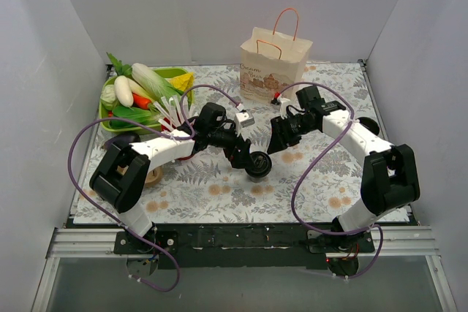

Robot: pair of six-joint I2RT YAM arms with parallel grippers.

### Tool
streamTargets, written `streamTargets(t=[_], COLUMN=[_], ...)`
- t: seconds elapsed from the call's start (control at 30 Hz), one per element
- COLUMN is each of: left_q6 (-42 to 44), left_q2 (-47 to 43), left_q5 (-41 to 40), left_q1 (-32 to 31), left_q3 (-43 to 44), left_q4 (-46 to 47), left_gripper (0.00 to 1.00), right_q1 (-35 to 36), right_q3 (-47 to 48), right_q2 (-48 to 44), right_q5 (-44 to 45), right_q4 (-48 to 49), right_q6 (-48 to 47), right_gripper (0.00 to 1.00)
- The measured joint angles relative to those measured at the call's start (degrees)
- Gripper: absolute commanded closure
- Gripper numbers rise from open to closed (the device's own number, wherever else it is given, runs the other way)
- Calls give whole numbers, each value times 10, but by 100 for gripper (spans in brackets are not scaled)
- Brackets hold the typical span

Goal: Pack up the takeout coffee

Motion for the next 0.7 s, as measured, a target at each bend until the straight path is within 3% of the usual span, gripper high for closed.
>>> streamTargets(t=[0.07,0.3,0.7], left_q6=[0,-4,-15], left_q2=[0,1,7], left_q5=[0,0,11], left_q1=[0,0,0], left_q3=[0,0,1], left_q4=[0,0,0], left_gripper=[2,2,2], right_q1=[-3,-6,-6], right_q3=[7,10,10], right_q2=[-1,-3,48], right_q5=[-34,-135,-146], right_q4=[-5,-10,-5], right_q6=[-7,-21,-24], right_gripper=[37,34,34])
